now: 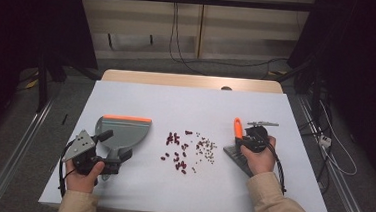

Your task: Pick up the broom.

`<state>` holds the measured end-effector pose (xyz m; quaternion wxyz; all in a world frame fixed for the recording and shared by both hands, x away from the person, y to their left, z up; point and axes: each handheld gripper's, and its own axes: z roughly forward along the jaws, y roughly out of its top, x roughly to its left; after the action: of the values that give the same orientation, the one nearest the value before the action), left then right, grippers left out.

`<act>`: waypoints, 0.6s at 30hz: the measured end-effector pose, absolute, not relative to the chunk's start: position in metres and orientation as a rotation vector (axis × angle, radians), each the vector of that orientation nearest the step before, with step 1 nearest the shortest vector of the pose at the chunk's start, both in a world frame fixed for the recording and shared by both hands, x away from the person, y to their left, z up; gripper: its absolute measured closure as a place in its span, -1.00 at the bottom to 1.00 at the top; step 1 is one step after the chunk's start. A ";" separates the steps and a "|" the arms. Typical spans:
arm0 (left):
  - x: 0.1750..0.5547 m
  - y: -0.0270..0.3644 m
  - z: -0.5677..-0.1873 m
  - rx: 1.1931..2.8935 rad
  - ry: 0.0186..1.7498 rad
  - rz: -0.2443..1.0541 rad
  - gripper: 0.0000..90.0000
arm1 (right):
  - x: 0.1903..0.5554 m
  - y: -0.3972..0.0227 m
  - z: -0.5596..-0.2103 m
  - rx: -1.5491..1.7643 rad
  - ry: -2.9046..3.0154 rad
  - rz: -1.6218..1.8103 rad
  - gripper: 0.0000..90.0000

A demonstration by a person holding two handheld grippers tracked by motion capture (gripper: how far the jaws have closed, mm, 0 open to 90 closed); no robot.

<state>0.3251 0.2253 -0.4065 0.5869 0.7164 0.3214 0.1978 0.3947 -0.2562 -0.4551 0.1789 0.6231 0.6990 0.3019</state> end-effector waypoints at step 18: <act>0.325 0.213 -0.399 1.671 0.718 0.448 -0.92 | 0.396 -0.263 -0.445 1.760 1.991 0.902 0.55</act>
<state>0.3248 0.2125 -0.3989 0.5927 0.7184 0.3089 0.1928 0.3958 -0.2632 -0.4450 0.1668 0.6184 0.6995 0.3168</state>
